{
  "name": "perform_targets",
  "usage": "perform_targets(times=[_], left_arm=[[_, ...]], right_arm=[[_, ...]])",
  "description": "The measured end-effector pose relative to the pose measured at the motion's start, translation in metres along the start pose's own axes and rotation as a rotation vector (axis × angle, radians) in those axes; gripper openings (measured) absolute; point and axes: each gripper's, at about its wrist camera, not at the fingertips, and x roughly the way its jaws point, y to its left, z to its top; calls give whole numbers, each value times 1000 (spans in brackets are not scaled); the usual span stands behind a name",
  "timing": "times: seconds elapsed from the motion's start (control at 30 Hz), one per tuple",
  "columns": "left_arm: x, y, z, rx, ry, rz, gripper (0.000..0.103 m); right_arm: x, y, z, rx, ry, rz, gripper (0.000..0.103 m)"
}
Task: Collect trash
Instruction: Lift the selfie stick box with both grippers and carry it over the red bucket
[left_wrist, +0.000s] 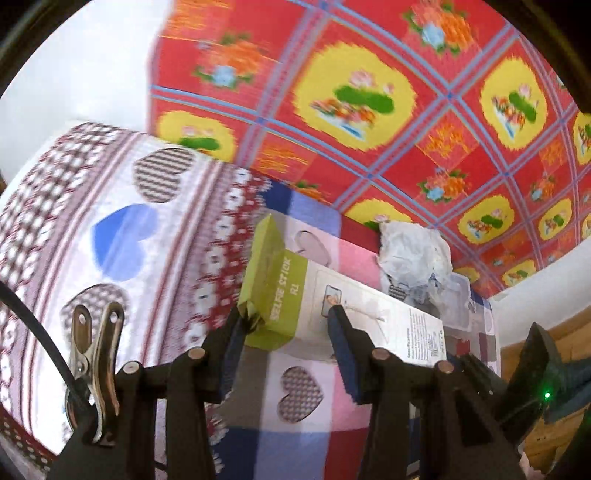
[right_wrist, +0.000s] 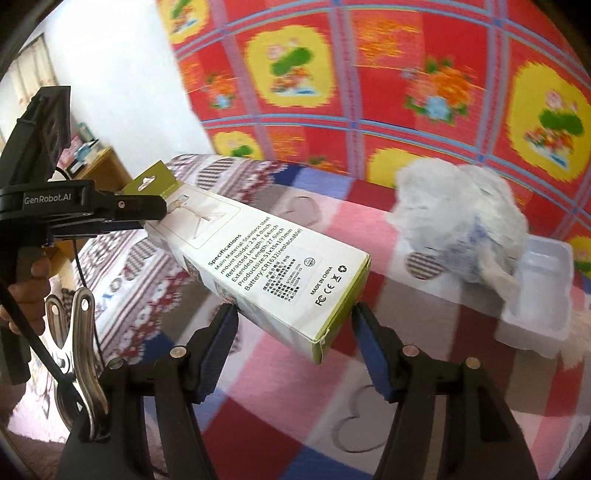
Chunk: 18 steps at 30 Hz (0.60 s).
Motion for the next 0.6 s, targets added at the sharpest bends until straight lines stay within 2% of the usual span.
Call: perform_targets(times=[0.23, 0.6], left_arm=[[-41, 48, -14, -71, -34, 20, 46], [-106, 128, -24, -121, -80, 24, 46]], right_arm=[[5, 52, 4, -55, 2, 34, 65], [14, 149, 16, -109, -8, 47, 65]])
